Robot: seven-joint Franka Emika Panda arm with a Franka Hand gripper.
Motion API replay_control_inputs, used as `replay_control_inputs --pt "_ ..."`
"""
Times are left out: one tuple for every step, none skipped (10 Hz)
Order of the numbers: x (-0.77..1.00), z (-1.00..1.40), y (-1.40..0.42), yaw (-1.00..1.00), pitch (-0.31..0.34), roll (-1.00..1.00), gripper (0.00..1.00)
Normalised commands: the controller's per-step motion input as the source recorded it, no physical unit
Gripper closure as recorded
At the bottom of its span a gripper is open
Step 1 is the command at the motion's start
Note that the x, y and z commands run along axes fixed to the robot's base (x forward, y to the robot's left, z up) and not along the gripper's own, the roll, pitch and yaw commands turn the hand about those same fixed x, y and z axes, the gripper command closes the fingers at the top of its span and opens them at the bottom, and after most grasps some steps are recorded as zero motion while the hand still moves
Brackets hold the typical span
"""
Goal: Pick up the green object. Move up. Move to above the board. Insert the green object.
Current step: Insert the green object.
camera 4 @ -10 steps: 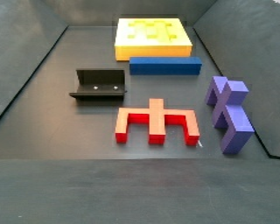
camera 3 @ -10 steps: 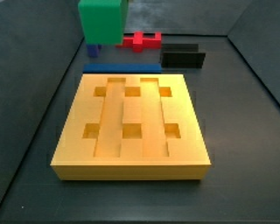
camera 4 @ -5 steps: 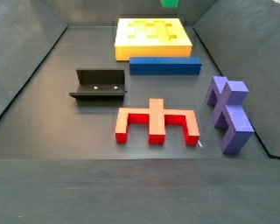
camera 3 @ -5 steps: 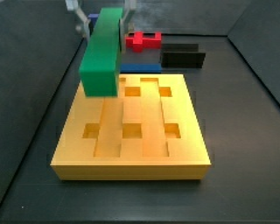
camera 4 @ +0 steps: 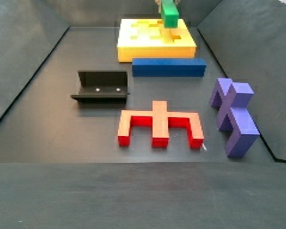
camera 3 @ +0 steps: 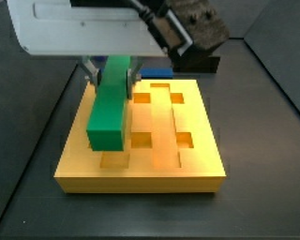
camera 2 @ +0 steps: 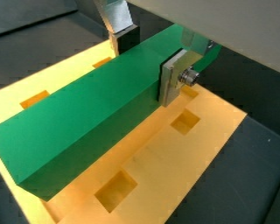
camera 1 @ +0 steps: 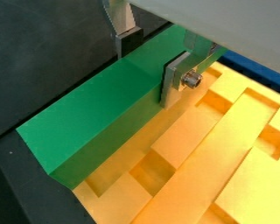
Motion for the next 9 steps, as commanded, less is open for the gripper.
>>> replay_control_inputs --pt "0.0 -0.67 -0.02 -0.01 -0.134 0.15 1.0" --pt "0.16 -0.52 -0.1 0.0 -0.037 0.22 1.0" --pt "0.22 -0.41 -0.09 0.0 0.0 0.29 1.0" --pt "0.0 -0.44 0.0 0.0 -0.103 0.31 1.0" --pt "0.0 -0.39 0.0 0.04 -0.143 0.3 1.0" --pt "0.0 -0.21 0.08 0.05 -0.107 0.27 1.0" --pt "-0.05 -0.16 0.16 0.07 -0.101 0.16 1.0" --pt "-0.15 -0.08 0.04 0.01 -0.12 0.03 1.0" --pt "-0.05 -0.01 0.03 0.05 -0.091 0.02 1.0"
